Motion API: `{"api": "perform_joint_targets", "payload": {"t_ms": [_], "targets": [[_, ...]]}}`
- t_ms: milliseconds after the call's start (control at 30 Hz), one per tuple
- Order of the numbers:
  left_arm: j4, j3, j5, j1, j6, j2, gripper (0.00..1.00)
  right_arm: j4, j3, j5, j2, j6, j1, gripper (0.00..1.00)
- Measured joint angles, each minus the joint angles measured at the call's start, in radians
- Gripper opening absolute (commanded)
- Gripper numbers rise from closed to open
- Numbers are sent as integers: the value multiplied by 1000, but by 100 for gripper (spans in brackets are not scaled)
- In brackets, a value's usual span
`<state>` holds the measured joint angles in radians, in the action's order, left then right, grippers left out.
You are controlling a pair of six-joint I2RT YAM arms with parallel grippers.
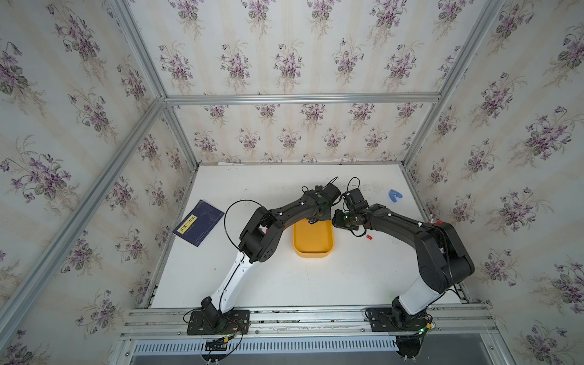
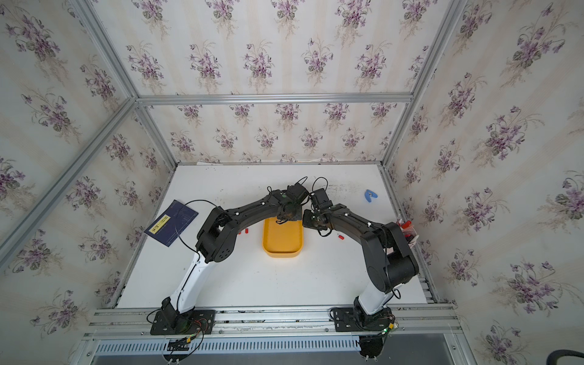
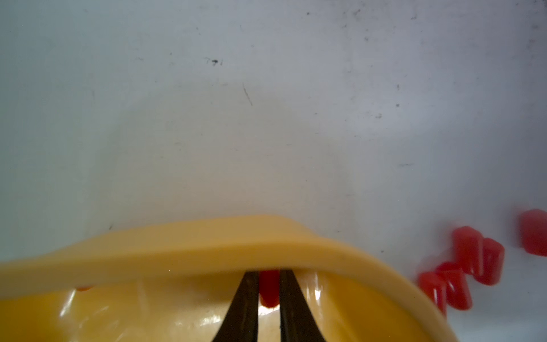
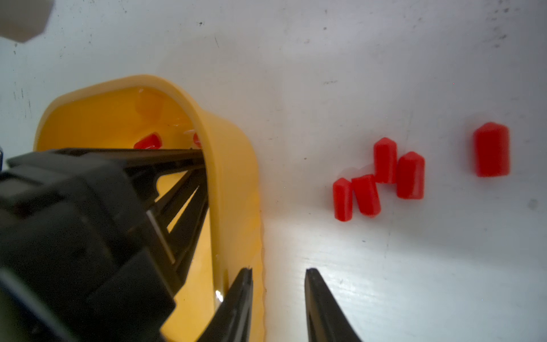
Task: Take the screw protection sleeves out of the storage box
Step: Pick up the screw protection sleeve from the storage box.
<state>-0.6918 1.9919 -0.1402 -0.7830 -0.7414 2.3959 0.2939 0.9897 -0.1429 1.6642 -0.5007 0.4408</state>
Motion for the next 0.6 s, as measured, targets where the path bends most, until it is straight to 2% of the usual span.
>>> {"api": "perform_joint_targets", "payload": {"t_ms": [167, 267, 400, 600], "targets": [[-2, 1, -11, 0, 3, 3, 27, 3, -1, 0, 0, 3, 2, 36], [-11, 8, -16, 0, 6, 8, 28, 3, -1, 0, 0, 4, 2, 36], [-13, 11, -24, 0, 10, 9, 27, 3, -1, 2, 0, 6, 5, 36], [-12, 5, -36, 0, 18, 11, 18, 4, -1, 5, 0, 10, 13, 36]]}}
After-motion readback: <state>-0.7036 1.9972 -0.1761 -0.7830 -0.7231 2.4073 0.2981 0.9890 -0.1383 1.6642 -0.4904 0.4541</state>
